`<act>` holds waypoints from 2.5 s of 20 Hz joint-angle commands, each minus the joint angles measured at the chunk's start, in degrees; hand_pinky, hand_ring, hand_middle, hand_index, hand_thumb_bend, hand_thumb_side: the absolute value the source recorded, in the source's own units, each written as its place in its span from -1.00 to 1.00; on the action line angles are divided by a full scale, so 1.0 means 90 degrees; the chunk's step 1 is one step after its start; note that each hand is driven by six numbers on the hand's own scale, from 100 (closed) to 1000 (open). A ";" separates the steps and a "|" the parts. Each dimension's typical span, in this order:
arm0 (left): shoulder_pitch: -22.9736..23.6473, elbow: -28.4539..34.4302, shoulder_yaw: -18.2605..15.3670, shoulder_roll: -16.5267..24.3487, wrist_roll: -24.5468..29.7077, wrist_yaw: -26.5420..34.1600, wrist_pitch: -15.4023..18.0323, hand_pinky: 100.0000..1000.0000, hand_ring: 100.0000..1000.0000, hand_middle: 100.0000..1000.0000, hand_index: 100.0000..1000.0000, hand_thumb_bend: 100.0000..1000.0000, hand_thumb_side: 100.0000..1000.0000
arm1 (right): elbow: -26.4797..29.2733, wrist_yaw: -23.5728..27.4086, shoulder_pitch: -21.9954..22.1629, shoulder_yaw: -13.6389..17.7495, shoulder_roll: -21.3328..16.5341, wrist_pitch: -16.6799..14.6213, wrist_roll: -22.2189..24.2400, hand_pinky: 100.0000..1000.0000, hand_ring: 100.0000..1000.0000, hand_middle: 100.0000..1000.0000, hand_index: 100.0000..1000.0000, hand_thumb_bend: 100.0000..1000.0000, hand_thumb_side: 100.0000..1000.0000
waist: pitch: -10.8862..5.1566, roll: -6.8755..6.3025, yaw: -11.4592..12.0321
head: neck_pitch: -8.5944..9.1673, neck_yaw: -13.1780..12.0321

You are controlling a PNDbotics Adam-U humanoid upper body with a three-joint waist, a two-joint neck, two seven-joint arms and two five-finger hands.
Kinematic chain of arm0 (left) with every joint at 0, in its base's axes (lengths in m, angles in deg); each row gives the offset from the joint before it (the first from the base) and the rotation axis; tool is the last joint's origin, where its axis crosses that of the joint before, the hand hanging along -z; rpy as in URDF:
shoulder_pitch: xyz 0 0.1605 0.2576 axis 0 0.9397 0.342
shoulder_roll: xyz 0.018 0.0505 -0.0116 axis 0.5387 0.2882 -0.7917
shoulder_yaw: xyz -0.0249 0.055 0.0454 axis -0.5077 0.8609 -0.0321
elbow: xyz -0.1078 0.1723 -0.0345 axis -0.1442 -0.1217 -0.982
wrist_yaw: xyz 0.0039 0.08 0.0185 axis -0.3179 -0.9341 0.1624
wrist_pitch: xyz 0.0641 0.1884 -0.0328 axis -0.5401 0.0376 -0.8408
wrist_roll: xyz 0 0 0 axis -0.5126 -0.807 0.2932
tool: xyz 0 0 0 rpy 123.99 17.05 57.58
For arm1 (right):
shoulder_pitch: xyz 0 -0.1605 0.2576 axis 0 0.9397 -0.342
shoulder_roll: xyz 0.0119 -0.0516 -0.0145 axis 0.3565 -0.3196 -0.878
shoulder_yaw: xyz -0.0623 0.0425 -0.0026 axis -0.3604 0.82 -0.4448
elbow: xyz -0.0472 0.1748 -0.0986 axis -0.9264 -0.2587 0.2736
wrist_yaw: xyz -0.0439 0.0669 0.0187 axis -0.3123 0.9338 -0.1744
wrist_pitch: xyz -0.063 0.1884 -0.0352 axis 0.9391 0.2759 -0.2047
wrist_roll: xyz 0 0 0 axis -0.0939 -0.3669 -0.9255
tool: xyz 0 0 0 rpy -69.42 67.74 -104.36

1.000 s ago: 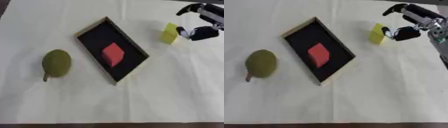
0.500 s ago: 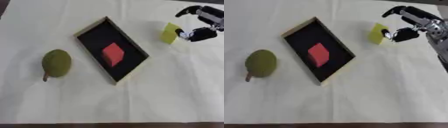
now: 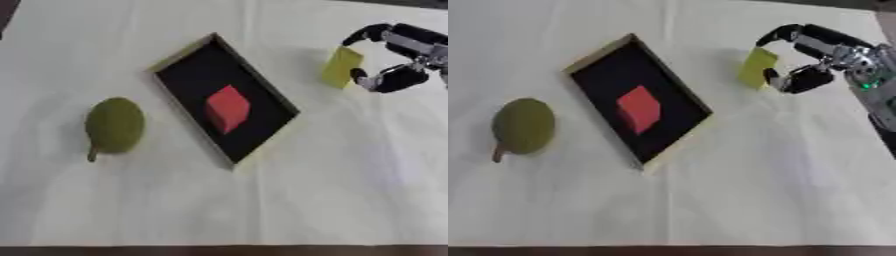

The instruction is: Pick up objects on the table and place them in the box.

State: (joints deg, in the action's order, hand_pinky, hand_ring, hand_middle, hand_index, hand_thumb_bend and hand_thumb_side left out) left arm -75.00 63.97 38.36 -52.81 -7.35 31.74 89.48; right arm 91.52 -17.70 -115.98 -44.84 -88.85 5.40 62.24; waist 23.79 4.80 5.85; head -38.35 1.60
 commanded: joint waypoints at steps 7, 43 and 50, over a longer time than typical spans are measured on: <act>-0.0009 0.0113 -0.0032 0.0041 0.0006 0.0006 -0.0027 0.40 0.37 0.48 0.55 -1.00 -0.01 | -0.0099 -0.0270 -0.0116 0.0096 -0.0082 -0.0155 -0.0109 1.00 0.98 0.76 0.76 -0.99 -0.69 | -0.0107 -0.0007 -0.0003 | -0.0049 -0.0025; -0.0042 0.0113 -0.0016 0.0015 0.0111 0.0019 -0.0061 0.41 0.37 0.48 0.55 -1.00 -0.02 | -0.0239 -0.0871 -0.0130 0.0435 0.0166 0.0090 -0.0409 1.00 0.98 0.79 0.81 -0.58 -0.90 | -0.0044 -0.0047 0.0018 | -0.0013 -0.0047; -0.0042 0.0113 -0.0013 0.0011 0.0135 0.0027 -0.0068 0.41 0.38 0.48 0.55 -1.00 -0.01 | -0.0414 -0.0910 -0.0169 0.0457 0.0216 0.0098 -0.0370 1.00 0.99 0.79 0.82 -0.69 -1.00 | -0.0033 -0.0032 0.0022 | -0.0010 -0.0043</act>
State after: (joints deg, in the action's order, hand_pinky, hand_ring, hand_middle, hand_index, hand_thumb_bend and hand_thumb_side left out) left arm -75.00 63.97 38.36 -53.30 -6.37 31.95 88.80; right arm 87.78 -25.51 -116.49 -41.57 -85.79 6.22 58.88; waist 24.61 4.70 6.02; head -38.71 1.16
